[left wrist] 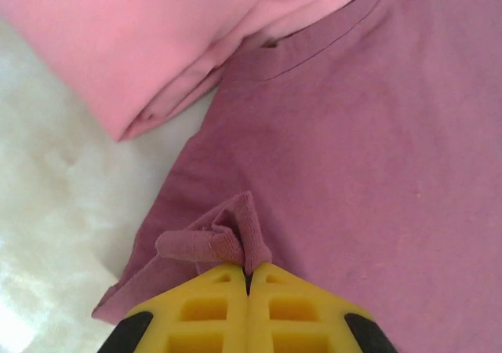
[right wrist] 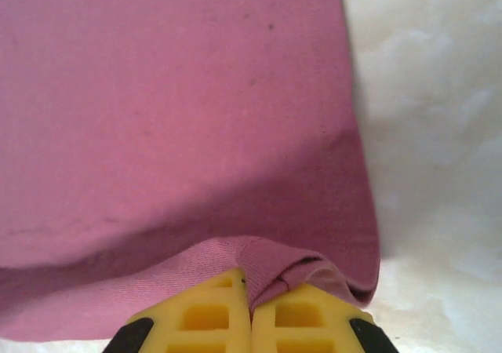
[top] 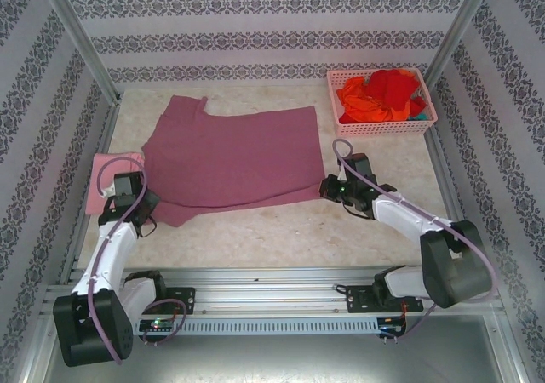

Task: Fold and stack the t-shirts

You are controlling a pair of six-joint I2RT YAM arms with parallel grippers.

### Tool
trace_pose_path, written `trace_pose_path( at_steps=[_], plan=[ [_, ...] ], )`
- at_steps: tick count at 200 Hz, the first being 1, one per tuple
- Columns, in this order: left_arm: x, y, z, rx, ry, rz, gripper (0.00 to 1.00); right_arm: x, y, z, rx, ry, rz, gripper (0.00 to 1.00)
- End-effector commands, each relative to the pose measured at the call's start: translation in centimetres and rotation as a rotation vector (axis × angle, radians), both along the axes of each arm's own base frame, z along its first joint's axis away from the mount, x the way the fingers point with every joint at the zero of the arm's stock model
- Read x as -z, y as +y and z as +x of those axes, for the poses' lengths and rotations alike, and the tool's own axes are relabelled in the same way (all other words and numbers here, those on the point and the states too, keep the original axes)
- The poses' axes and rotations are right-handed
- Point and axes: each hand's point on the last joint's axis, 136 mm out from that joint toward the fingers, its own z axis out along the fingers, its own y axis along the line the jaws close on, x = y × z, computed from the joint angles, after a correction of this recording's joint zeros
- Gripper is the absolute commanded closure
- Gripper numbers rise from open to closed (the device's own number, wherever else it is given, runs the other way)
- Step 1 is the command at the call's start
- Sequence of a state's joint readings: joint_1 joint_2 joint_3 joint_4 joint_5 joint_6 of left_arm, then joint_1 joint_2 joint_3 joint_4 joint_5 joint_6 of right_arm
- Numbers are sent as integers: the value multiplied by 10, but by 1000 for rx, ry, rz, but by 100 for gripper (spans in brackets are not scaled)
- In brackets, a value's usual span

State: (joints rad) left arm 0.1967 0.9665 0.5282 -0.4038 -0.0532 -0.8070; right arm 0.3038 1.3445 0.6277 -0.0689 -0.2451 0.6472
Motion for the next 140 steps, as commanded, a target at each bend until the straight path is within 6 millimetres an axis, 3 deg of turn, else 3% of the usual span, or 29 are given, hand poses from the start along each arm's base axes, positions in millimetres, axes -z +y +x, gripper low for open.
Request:
trace_pose_path(
  at_steps=[1, 40, 74, 84, 87, 104, 113, 123, 140],
  plan=[
    [1, 3, -7, -56, -6, -19, 100, 14, -10, 0, 70, 21, -33, 100],
    [11, 0, -35, -84, 66, -36, 100, 30, -19, -19, 124, 85, -47, 100],
    [7, 2, -62, -158, 108, -33, 92, 29, -27, -41, 154, 97, -51, 100],
    [5, 0, -66, -159, 110, -42, 85, 28, -28, -48, 156, 95, -47, 100],
    [4, -1, -66, -156, 110, -47, 81, 27, -29, -50, 158, 94, -46, 97],
    [4, -6, -77, -158, 135, -74, 44, 23, -35, -61, 169, 94, -64, 52],
    [-2, -7, -82, -163, 136, -71, 30, 15, -39, -64, 164, 69, -73, 35],
    [-13, -5, -84, -155, 110, -48, 17, 5, -44, -67, 160, 37, -97, 24],
    [-41, -1, -72, -88, 10, 24, 6, -20, -47, -62, 139, -52, -121, 20]
  ],
)
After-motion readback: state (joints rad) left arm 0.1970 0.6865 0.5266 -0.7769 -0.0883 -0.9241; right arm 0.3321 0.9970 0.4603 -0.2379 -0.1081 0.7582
